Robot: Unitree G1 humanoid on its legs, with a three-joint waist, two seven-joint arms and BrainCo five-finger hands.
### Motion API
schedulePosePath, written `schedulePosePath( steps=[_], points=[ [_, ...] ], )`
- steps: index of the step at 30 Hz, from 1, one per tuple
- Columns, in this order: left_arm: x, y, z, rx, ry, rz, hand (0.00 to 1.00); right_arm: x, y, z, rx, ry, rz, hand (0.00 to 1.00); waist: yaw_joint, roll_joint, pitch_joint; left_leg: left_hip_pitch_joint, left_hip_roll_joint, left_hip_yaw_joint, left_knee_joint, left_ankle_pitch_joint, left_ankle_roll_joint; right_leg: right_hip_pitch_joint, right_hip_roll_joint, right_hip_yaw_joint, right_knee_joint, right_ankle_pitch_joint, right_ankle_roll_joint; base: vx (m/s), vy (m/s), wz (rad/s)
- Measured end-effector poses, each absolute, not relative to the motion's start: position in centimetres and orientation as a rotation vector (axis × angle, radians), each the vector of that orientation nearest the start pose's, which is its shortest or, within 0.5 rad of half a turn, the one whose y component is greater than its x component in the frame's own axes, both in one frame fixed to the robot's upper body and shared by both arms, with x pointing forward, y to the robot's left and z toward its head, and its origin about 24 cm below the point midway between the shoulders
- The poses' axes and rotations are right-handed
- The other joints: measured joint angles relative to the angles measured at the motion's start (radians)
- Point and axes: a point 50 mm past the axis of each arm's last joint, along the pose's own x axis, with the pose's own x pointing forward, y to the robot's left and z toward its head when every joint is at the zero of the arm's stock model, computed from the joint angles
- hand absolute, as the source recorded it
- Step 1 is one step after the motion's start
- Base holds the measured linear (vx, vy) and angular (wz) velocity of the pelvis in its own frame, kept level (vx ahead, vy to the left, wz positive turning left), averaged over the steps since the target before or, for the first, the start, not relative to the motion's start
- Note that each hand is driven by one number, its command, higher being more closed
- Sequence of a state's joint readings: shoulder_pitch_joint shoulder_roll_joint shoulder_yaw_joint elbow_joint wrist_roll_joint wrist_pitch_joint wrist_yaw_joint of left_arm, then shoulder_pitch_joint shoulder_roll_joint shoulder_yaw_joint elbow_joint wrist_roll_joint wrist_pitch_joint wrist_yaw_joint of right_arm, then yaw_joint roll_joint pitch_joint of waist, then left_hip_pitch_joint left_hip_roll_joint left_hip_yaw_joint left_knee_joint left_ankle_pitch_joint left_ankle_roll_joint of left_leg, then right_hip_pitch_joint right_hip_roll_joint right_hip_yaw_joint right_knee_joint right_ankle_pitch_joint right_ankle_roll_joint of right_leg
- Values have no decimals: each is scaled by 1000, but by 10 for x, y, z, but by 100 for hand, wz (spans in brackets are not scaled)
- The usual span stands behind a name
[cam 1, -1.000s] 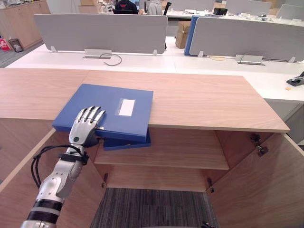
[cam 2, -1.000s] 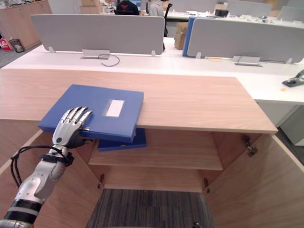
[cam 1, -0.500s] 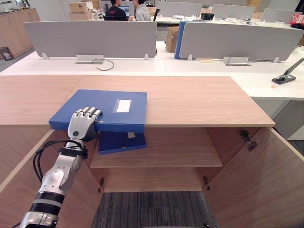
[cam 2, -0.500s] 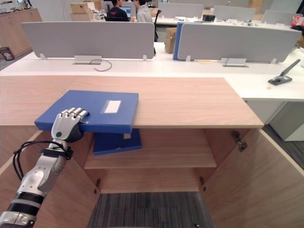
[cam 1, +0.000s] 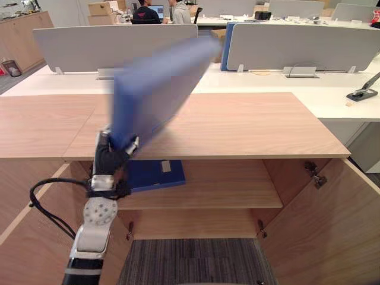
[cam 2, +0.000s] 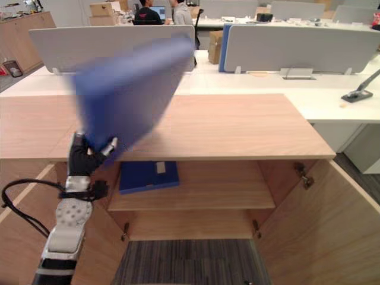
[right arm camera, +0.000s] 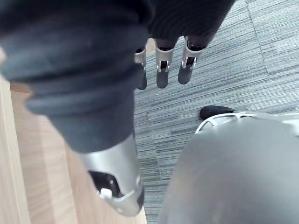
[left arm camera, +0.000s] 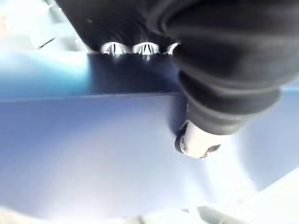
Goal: Walk over to the cabinet, pick up the folder, carry it to the office cabinet, place the folder inside the office cabinet, then close the office cabinet door
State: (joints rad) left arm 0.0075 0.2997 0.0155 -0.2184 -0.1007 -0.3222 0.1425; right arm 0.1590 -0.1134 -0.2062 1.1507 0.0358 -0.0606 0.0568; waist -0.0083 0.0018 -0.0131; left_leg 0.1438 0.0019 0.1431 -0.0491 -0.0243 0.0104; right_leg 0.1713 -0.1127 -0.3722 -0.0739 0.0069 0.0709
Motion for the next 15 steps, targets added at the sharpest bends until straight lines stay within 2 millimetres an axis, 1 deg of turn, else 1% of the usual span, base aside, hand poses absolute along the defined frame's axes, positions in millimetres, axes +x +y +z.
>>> schedulePosePath(
  steps=[1, 2, 4, 6, 7, 8, 9, 10, 11, 12, 13, 14, 15],
  points=[
    [234, 193, 125, 84, -524, 53, 100, 41, -216, -169, 94, 1217, -279, 0, 0, 1, 1, 0, 0, 0, 0, 0, 0, 0, 0, 0, 0, 0, 0, -48, -18, 1],
    [226, 187, 117, -50, -492, 2, 100, 38, -217, -170, 111, 1222, -295, 0, 0, 0, 4, 0, 0, 0, -1, 0, 0, 0, -1, 0, 0, 0, 0, -30, -12, 1],
    [219, 181, 109, -217, -454, -71, 100, 36, -217, -170, 140, 1219, -319, 0, 2, 0, 10, -1, 0, -2, -1, 1, 1, 0, -1, -2, 2, 0, 0, -42, -19, 2],
    [211, 174, 95, -418, -390, -128, 100, 39, -218, -169, 213, 1193, -383, 0, 3, 1, 12, -5, 0, -3, -10, 8, 2, -11, -1, -2, 6, 0, 0, -58, -23, 0],
    [210, 172, 94, -461, -381, -128, 100, 41, -218, -169, 247, 1177, -412, 0, 4, 1, 12, -7, 1, -4, -15, 9, 2, -12, -4, -1, 8, -1, 0, -48, -10, 1],
    [208, 169, 94, -539, -383, -124, 100, 48, -220, -168, 329, 1132, -487, 0, 4, -1, 13, -22, 1, -4, -14, 10, 1, -20, -6, 1, 12, -1, 0, -40, -5, 1],
    [206, 166, 95, -605, -394, -119, 100, 59, -223, -165, 401, 1065, -552, 0, 5, 0, 14, -25, 1, -5, -14, 13, 1, -30, -8, 2, 18, -1, 0, -34, -3, 1],
    [205, 166, 96, -631, -400, -118, 100, 67, -225, -162, 432, 1018, -578, 0, 6, 0, 14, -29, 1, -5, -13, 14, 2, -35, -9, 2, 21, -1, 0, -37, -9, 0],
    [203, 165, 99, -677, -416, -115, 100, 91, -224, -152, 490, 890, -600, 0, 7, 0, 14, -37, 0, -5, -11, 15, 4, -43, -10, 3, 25, -1, 0, -31, -9, -1],
    [200, 164, 102, -718, -432, -110, 100, 120, -221, -135, 493, 746, -595, 0, 5, -1, 16, -38, 1, -3, -9, 16, 5, -48, -10, 6, 29, -1, 0, -36, -12, -3],
    [198, 164, 103, -739, -437, -105, 100, 131, -217, -126, 491, 675, -587, 0, 0, -1, 16, -37, 1, 0, -7, 16, 6, -48, -10, 8, 31, -1, 0, 0, 0, 0],
    [195, 164, 104, -772, -443, -91, 100, 153, -211, -102, 499, 524, -561, 0, 0, -1, 16, -36, 2, 2, -5, 16, 5, -47, -11, 9, 33, -1, 0, 0, 0, 0],
    [193, 166, 104, -786, -448, -72, 100, 168, -201, -80, 530, 398, -541, 0, 1, -1, 17, -36, 3, 2, -3, 16, 5, -47, -11, 9, 37, -1, -1, 0, 0, 0]
  ],
)
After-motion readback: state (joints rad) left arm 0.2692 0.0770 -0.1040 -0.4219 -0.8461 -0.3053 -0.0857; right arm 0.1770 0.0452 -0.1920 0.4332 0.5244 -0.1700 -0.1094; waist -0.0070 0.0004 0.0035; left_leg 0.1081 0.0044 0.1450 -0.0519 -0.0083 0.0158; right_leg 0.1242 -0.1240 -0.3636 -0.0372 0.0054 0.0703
